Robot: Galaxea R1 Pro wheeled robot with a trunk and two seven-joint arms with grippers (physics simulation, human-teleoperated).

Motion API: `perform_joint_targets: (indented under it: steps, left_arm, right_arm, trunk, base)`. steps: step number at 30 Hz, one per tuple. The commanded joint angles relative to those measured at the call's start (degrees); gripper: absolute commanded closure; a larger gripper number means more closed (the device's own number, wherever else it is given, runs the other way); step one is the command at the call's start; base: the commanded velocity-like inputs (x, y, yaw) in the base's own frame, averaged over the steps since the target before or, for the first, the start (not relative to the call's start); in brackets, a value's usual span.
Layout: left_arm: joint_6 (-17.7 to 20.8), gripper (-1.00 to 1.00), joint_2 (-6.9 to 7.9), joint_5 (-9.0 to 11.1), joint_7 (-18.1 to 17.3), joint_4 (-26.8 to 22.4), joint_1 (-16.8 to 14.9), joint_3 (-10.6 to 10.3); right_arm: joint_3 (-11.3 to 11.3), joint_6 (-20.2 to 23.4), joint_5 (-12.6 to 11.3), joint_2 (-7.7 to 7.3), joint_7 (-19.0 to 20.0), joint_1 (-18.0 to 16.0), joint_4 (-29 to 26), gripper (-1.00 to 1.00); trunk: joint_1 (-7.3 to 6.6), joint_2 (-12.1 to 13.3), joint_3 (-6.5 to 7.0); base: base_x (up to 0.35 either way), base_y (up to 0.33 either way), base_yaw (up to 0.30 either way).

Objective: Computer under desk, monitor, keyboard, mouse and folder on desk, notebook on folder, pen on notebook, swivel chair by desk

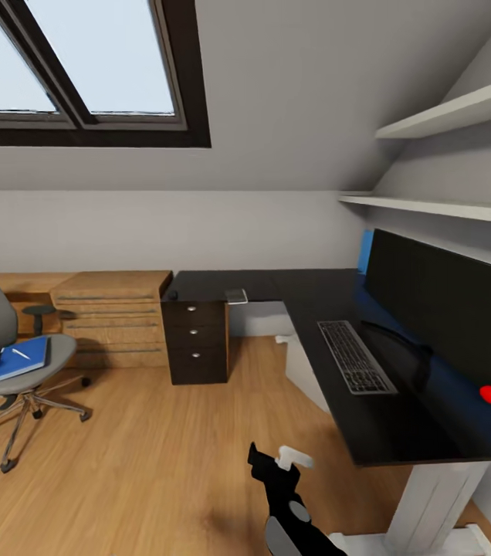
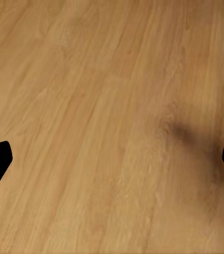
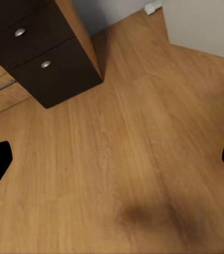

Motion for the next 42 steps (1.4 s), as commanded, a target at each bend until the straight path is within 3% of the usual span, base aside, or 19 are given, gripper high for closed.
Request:
perform_joint_targets:
  steps: [1,11,15,17,20,21,27,42]
  left_arm:
    - [-0.1,-1.00,0.04,0.5,0.3,0.3,0.0,-0.2]
    - [-0.2,-1.00,0.02,0.3,0.2,1.9,0.0,-0.3]
    - [-0.2,-1.00,0.03,0.3,0.2,1.9,0.0,-0.3]
    - [-0.2,-1.00,0.04,0.3,0.2,2.0,0.0,-0.3]
    - [-0.2,-1.00,0.04,0.3,0.3,2.0,0.0,-0.3]
    - [-0.2,-1.00,0.04,0.3,0.3,2.0,0.0,-0.3]
    - [-0.2,-1.00,0.04,0.3,0.3,2.0,0.0,-0.3]
    - [-0.2,-1.00,0.04,0.3,0.2,2.0,0.0,-0.3]
  right_arm:
    - [0.4,-0.4,-0.5,0.00,-1.1,-0.1,0.0,-1.00]
    - [0.6,-0.5,1.0,0.00,-1.4,-0.1,-0.1,-1.00]
    - [2.1,0.9,6.0,0.00,-0.5,-0.3,0.0,-1.00]
    - [2.8,4.5,10.4,0.00,-1.5,-0.3,-0.1,-1.00]
    - [3.0,9.2,12.7,0.00,-4.3,-0.4,-0.8,-1.00]
    - [3.2,12.9,13.8,0.00,-6.4,-0.5,-2.2,-1.00]
    - [3.5,15.7,14.4,0.00,-8.3,-0.2,-11.2,-1.00]
    - [3.6,15.6,14.4,0.00,-8.3,0.0,-15.0,-1.00]
  trunk:
    - [0.04,0.0,-0.05]
    - [0.04,0.0,-0.05]
    - [0.04,0.0,-0.05]
    - [0.04,0.0,-0.05]
    - [0.04,0.0,-0.05]
    - [0.04,0.0,-0.05]
    - [0.04,0.0,-0.05]
    - [0.04,0.0,-0.05]
  base:
    - [0.201,0.115,0.000]
    - [0.073,0.035,0.000]
    - [0.257,0.105,0.000]
    - [0.292,0.120,0.000]
    - [0.303,0.125,0.000]
    - [0.310,0.135,0.000]
    - [0.311,0.150,0.000]
    - [0.312,0.158,0.000]
